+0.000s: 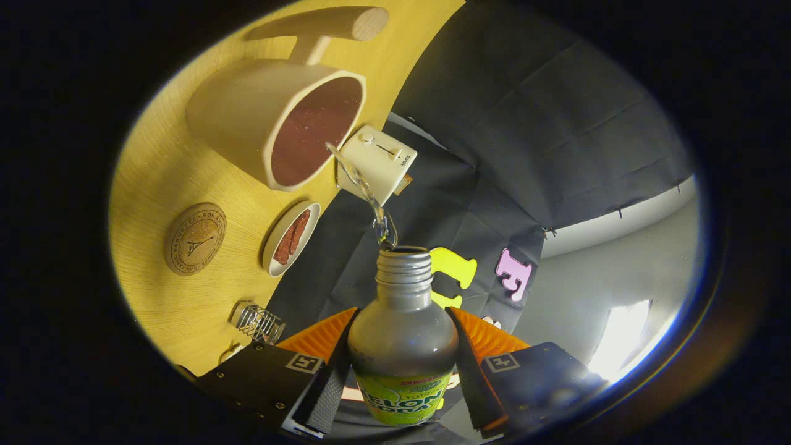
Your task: Take the bottle from table, then pour the juice into the cup, finally place the bottle on the coaster
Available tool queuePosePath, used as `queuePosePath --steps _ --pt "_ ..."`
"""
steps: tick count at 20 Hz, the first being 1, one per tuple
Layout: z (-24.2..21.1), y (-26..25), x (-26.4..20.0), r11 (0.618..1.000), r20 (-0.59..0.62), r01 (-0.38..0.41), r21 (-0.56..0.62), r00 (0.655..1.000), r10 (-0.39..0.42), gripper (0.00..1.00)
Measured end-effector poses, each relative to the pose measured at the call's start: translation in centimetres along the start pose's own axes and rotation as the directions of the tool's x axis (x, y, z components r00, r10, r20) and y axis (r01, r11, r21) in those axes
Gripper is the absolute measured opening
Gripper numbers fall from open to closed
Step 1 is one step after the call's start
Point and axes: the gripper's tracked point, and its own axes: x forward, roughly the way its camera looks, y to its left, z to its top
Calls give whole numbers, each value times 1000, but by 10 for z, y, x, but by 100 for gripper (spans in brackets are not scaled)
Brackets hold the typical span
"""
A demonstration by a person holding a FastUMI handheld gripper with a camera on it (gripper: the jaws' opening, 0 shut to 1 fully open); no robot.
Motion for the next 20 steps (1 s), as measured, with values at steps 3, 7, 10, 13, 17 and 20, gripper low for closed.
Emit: queuePosePath --steps 3,7,10,13,17,20 --pt "0 -1 3 1000 7 -1 -19 1000 1 80" --pt "6 -2 -6 998 14 8 -60 1000 -7 80" --pt "9 0 -5 997 21 -1 -77 1000 3 79" --pt "12 1 -7 994 29 0 -106 1000 3 79" --pt "17 4 -4 991 44 -2 -133 999 8 80" --pt "18 8 -3 987 48 -8 -159 999 15 80"
